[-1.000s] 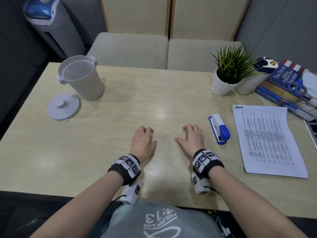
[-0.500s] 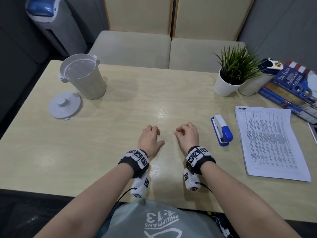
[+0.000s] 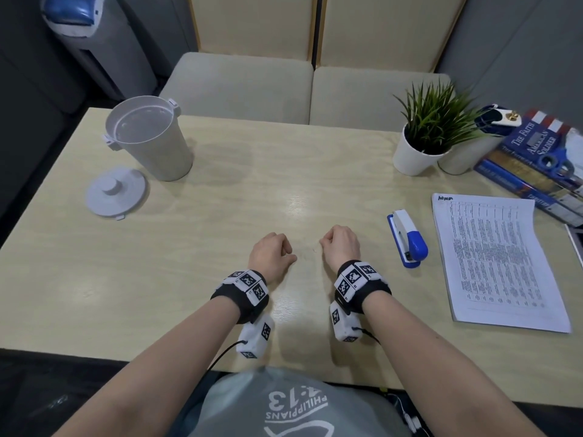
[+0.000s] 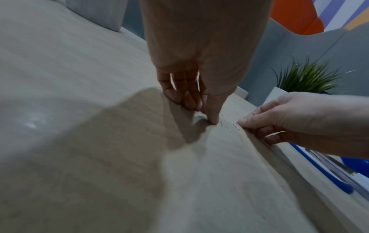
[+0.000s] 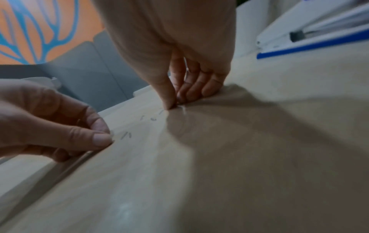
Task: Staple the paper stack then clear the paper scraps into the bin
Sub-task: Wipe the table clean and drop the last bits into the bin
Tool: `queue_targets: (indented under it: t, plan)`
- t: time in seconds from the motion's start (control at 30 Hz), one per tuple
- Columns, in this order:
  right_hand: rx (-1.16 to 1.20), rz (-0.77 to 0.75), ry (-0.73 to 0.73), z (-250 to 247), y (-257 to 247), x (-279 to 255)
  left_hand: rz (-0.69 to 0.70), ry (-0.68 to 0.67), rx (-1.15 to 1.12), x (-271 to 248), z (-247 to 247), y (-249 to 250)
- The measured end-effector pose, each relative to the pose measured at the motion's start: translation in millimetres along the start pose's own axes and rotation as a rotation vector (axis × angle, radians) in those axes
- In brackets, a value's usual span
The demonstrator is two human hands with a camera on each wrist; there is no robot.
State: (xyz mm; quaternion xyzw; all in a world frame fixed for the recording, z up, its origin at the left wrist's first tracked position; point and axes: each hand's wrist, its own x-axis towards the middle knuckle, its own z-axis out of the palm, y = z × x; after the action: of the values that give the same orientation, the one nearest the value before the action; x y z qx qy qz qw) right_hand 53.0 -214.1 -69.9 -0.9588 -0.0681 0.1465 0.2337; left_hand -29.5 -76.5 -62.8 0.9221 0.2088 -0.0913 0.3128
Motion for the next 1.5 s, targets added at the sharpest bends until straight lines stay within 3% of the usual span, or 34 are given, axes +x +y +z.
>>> queue_targets:
  t: [0.2,0.3,0.5,0.67,0.93,1.1,1.3,1.5]
  plan:
    - [-0.244,-0.101,-0.126,-4.2,-1.5,3.0,0.04,-0.055,0.064,6.9,-2.3,0.8]
    - [-0.244,-0.11,-0.189,-8.0,-0.9,6.1,0.074,-0.092,0.055,8.4,-5.6,0.5]
    - [0.121,0.009,-0.245,-27.1,9.4,10.7,0.061,0.024,-0.073,5.2,-16.5,-15.6]
    - [0.301,0.049,-0.256,-34.2,16.7,2.0,0.191,-0.115,0.048,-0.2,-19.7,-28.8]
    - [0.72,0.196,-0.246,-35.7,21.6,-11.5,0.33,-0.18,0.148,12.5,-18.0,-14.2]
    - [0.792,0.215,-0.239,-40.4,30.7,-20.5,0.388,-0.226,0.28,20.4,-17.9,-8.5]
    - [0.829,0.235,-0.226,-41.5,38.1,-25.4,0.433,-0.213,0.222,23.5,-6.8,5.8]
    - [0.885,0.252,-0.219,-39.0,38.0,-25.5,0.288,-0.078,-0.02,30.0,-0.4,11.2]
